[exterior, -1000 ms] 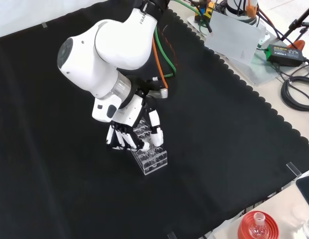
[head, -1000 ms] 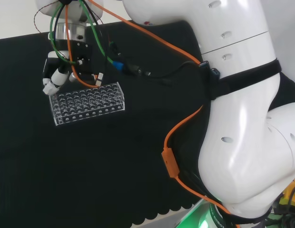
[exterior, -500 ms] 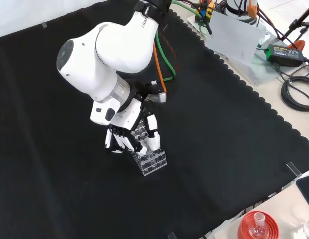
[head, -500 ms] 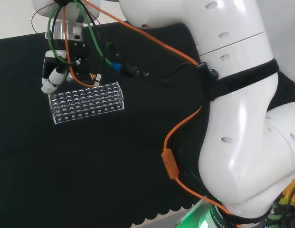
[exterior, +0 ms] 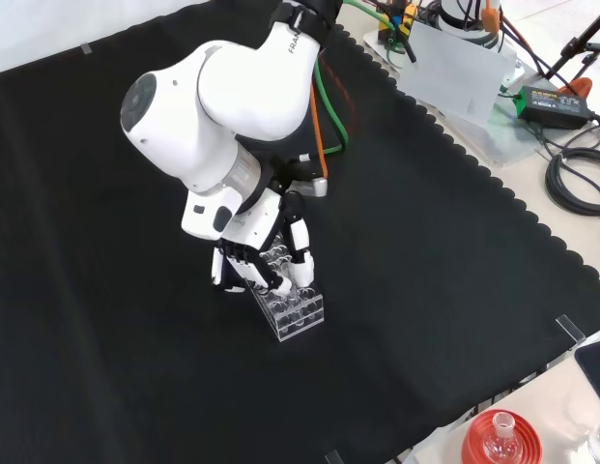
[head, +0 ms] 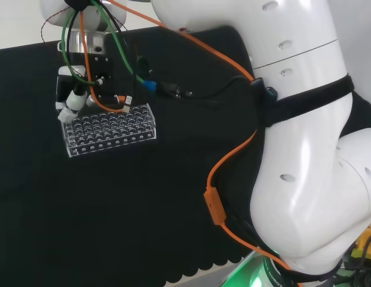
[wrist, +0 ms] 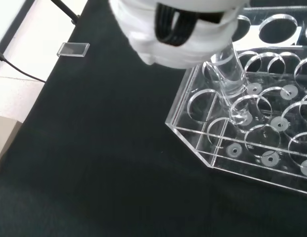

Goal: Pick up the test tube.

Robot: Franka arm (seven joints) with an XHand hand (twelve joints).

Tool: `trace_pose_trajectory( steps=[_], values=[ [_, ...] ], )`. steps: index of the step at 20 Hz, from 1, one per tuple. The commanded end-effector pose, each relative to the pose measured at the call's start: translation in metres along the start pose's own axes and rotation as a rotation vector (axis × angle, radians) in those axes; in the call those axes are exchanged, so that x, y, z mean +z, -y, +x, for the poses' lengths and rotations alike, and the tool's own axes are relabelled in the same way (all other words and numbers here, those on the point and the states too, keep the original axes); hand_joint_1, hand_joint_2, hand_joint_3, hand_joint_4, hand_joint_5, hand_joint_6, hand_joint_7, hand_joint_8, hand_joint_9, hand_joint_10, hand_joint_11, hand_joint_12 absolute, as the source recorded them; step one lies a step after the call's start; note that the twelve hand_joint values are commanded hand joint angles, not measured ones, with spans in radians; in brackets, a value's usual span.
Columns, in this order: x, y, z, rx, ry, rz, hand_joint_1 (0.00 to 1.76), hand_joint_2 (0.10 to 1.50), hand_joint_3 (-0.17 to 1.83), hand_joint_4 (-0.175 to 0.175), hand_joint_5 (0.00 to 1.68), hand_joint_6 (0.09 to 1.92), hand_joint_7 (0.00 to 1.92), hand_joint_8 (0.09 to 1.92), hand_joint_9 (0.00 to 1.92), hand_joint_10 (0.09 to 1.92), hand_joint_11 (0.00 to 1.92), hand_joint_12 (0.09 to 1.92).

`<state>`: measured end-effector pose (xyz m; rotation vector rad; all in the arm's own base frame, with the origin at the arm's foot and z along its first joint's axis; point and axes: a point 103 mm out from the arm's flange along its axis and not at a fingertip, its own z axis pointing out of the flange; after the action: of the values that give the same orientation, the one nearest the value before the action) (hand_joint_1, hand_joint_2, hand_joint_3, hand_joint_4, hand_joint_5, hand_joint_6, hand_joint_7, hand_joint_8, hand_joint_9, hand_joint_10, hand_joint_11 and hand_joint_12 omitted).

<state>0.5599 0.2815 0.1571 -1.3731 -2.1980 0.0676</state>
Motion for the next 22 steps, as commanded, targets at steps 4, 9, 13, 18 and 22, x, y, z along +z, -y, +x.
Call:
trace_pose_trajectory(
  steps=[4,9,13,18,22],
  values=[
    [-0.009,0.008,0.004,-0.013,0.028,-0.049,1.42,0.86,0.2,-0.175,1.27,0.5,1.36,0.54,1.28,0.43,0.48,1.37],
    [-0.011,0.008,0.007,-0.023,0.033,-0.05,1.42,0.81,0.29,-0.175,1.29,0.48,1.42,0.56,1.31,0.26,0.49,1.36],
    [-0.014,0.007,0.011,-0.033,0.041,-0.049,1.42,0.8,0.32,-0.175,1.3,0.47,1.43,0.54,1.32,0.24,0.49,1.36],
    [-0.018,0.007,0.015,-0.041,0.049,-0.051,1.43,0.77,0.36,-0.175,1.32,0.44,1.46,0.5,1.34,0.21,0.49,1.37],
    [-0.019,0.008,0.015,-0.046,0.051,-0.053,1.43,0.75,0.39,-0.175,1.34,0.42,1.47,0.48,1.36,0.19,0.49,1.37]
  ],
)
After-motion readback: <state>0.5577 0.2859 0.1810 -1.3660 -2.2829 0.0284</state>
